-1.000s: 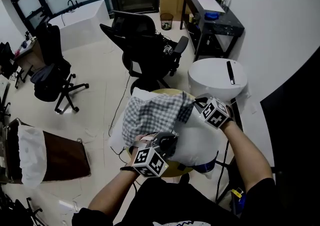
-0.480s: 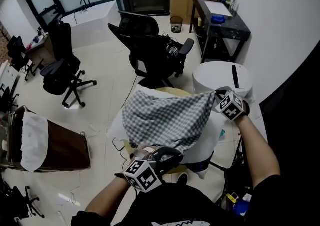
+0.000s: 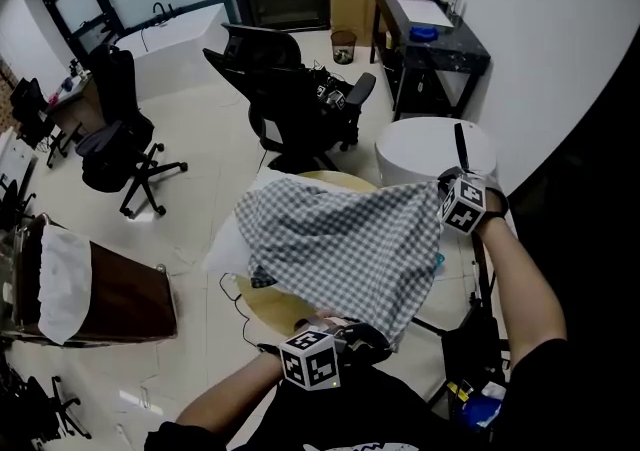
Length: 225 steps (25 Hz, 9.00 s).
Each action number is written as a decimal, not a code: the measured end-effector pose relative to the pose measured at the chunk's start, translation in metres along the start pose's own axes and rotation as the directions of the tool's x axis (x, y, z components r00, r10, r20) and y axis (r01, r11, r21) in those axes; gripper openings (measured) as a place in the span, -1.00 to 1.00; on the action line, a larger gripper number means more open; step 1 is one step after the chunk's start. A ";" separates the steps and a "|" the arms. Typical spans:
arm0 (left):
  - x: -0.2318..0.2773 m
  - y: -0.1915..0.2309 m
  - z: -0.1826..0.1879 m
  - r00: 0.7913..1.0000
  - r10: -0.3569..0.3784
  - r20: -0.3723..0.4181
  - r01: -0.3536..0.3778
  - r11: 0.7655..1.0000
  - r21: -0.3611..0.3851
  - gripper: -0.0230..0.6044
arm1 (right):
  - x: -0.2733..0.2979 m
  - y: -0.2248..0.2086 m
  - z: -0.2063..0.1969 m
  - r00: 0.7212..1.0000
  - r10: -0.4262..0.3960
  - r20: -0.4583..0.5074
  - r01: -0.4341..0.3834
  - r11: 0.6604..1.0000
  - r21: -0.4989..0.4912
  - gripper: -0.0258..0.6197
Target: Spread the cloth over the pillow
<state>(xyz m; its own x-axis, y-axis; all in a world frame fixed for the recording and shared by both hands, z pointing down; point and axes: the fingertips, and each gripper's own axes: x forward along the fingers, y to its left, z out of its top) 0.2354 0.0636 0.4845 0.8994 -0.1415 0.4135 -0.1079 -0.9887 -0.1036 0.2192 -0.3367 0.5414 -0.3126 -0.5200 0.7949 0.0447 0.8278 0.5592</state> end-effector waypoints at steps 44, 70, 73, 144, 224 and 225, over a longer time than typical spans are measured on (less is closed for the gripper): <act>0.010 0.315 -0.113 0.826 0.152 -0.543 -0.163 0.986 0.028 -0.60 | 0.038 0.124 -0.068 0.906 0.094 0.412 -0.400 0.510 0.762 -0.32; -0.109 0.162 -0.140 0.735 0.079 -0.674 0.168 0.941 0.294 -0.93 | -0.112 0.239 0.097 0.810 0.095 0.579 -0.349 0.872 0.345 -0.88; -0.116 0.132 -0.163 0.715 -0.024 -0.699 0.195 0.967 0.165 -0.93 | -0.106 0.278 0.115 0.815 0.166 0.555 -0.350 0.904 0.245 -0.88; -0.181 0.224 -0.125 0.753 0.031 -0.657 0.156 0.962 0.224 -0.93 | -0.096 0.248 0.020 0.960 -0.118 0.255 -0.116 0.658 0.744 -0.57; -0.032 0.397 -0.290 0.547 0.022 -0.837 -0.103 0.994 -0.042 -0.77 | 0.145 0.117 -0.130 0.974 0.225 -0.022 -0.144 0.695 0.704 -0.58; -0.033 0.399 -0.288 0.555 0.033 -0.831 -0.113 0.993 -0.036 -0.72 | 0.143 0.114 -0.130 0.978 0.206 -0.018 -0.134 0.696 0.705 -0.55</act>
<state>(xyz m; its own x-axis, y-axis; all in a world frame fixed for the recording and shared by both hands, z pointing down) 0.0406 -0.3398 0.6901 0.1438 -0.1518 0.9779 -0.2244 -0.9674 -0.1172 0.3029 -0.3434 0.7494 -0.2794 -0.3419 0.8972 -0.5965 0.7941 0.1169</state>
